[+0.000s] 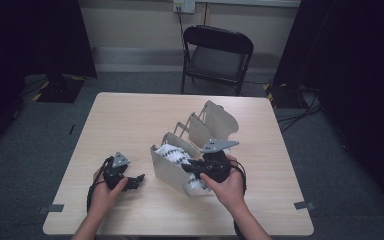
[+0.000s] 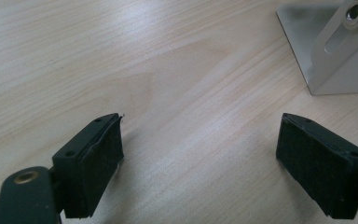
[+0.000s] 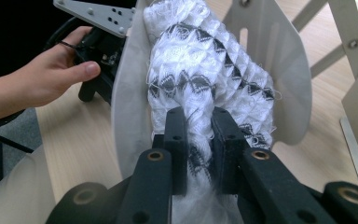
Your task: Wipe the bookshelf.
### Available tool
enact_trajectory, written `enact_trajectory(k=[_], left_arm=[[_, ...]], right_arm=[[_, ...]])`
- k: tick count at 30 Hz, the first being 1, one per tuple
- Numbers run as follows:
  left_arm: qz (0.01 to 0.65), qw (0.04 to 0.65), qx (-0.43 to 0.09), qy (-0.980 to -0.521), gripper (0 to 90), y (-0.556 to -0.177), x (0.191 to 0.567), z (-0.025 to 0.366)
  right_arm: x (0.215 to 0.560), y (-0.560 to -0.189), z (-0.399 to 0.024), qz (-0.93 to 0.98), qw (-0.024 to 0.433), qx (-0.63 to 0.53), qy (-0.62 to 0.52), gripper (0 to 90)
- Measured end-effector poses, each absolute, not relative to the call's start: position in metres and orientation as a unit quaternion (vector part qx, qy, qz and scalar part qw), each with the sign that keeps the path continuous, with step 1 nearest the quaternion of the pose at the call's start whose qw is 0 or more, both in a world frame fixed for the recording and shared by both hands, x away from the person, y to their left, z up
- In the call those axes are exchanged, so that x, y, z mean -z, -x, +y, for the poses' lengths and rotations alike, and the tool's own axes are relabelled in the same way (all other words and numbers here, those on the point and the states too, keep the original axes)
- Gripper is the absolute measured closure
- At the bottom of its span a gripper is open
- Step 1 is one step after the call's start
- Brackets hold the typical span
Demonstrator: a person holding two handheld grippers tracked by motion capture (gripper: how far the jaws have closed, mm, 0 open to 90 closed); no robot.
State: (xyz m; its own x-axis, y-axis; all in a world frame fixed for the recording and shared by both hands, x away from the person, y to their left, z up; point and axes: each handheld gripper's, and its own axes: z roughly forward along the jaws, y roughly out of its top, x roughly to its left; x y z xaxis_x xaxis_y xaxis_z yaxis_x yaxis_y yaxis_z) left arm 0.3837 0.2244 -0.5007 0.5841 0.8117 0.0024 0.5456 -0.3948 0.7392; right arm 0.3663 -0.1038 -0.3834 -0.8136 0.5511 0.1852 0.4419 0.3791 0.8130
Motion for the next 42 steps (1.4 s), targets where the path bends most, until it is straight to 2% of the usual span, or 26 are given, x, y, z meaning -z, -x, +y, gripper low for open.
enact_trajectory(k=[13, 19, 32, 42], left_arm=[[0.417, 0.359, -0.185, -0.815, 14.2, -0.384, 0.501, 0.224], [0.418, 0.36, -0.184, -0.814, 14.2, -0.384, 0.501, 0.224], [0.417, 0.359, -0.185, -0.814, 14.2, -0.384, 0.501, 0.224], [0.417, 0.359, -0.185, -0.814, 14.2, -0.384, 0.501, 0.224]], right_arm=[[0.356, -0.368, -0.105, 0.821, 0.055, -0.494, -0.28, 78.1], [0.36, -0.366, -0.101, 0.824, 0.048, -0.492, -0.276, 77.9], [0.406, -0.367, -0.103, 0.836, 0.027, -0.464, -0.291, 77.4], [0.455, -0.364, -0.104, 0.845, 0.012, -0.431, -0.315, 76.9]])
